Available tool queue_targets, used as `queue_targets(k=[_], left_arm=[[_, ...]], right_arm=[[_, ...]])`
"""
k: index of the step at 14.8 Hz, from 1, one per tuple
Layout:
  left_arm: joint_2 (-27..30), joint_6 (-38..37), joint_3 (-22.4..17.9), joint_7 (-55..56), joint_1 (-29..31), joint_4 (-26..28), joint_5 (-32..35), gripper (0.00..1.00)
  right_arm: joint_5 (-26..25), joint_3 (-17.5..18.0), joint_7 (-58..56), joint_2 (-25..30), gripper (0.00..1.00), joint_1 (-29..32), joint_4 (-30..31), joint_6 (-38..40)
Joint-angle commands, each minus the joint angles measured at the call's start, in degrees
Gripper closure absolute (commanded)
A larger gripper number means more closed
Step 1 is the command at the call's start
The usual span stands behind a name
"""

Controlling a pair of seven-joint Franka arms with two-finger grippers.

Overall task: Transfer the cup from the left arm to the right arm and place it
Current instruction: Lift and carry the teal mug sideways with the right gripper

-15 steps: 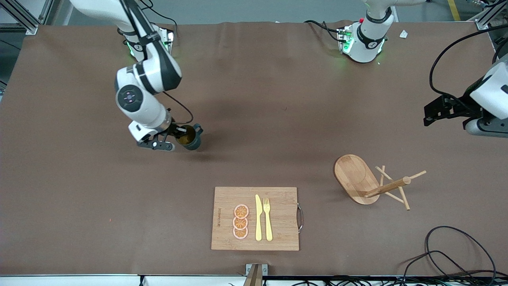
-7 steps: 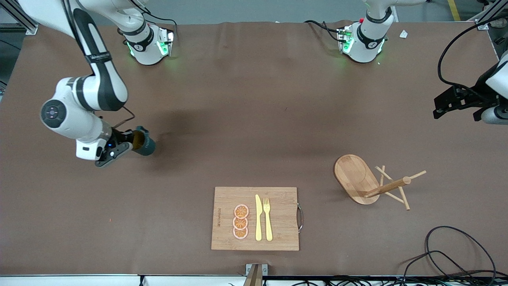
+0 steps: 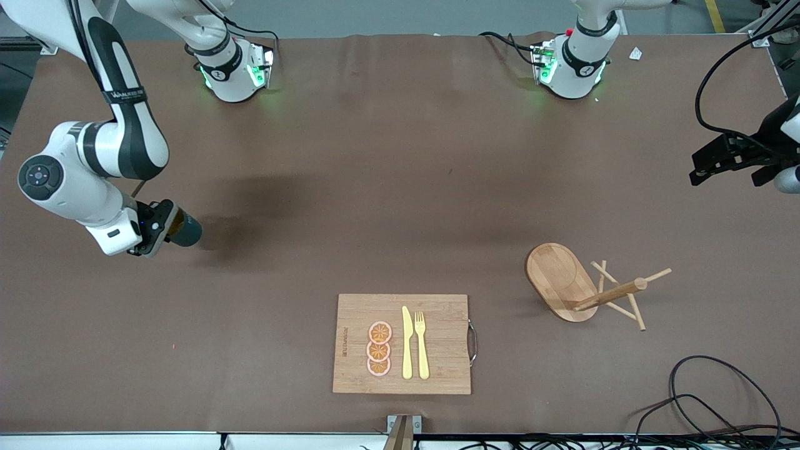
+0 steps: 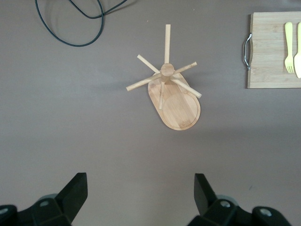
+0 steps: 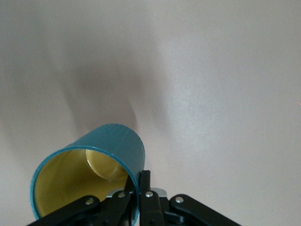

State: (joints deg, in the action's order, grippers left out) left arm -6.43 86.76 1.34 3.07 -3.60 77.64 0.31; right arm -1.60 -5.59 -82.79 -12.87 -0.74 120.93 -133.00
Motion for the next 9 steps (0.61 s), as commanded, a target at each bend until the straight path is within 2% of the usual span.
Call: queue_targets(k=[1,5,9], left_arm=[[0.5,-0.4,0.4,1.6,-0.4,0.4,-0.8,0.0],[0.5,-0.3,0.4,0.6,0.0,0.2,-0.8,0.0],[-0.1,0.0,0.5,0.6,-0.3,0.1,-0.3,0.0]], right_arm=[[-1.0,1.2,-13.7,-1.6,1.0,2.4,-0.1,-3.0],[-0.3,1.4,-30.3,-2.6,1.0,3.3,0.5,-6.2],[-0.2,1.5,-39.0,-4.0,1.0,3.6,1.9,-7.2]])
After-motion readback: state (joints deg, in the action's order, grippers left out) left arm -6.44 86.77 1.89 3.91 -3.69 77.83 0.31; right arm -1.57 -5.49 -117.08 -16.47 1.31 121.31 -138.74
